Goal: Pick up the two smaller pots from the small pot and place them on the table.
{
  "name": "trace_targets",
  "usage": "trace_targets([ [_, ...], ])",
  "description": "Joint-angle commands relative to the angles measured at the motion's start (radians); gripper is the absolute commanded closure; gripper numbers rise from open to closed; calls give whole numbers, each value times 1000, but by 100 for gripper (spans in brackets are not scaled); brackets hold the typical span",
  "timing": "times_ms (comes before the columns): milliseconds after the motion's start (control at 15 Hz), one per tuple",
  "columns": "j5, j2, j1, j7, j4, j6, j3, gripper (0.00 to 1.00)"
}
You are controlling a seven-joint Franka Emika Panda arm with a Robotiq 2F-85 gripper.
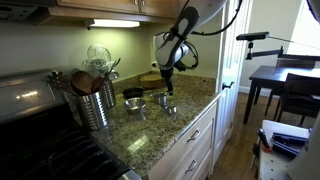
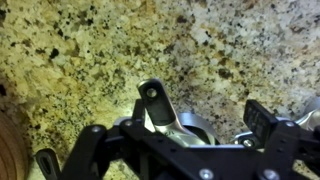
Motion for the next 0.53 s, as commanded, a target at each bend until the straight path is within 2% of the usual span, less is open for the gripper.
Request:
trace_targets([
  [0, 15, 16, -27, -41, 11, 20, 13, 0],
  [467, 17, 35, -38, -47, 26, 24, 13, 0],
])
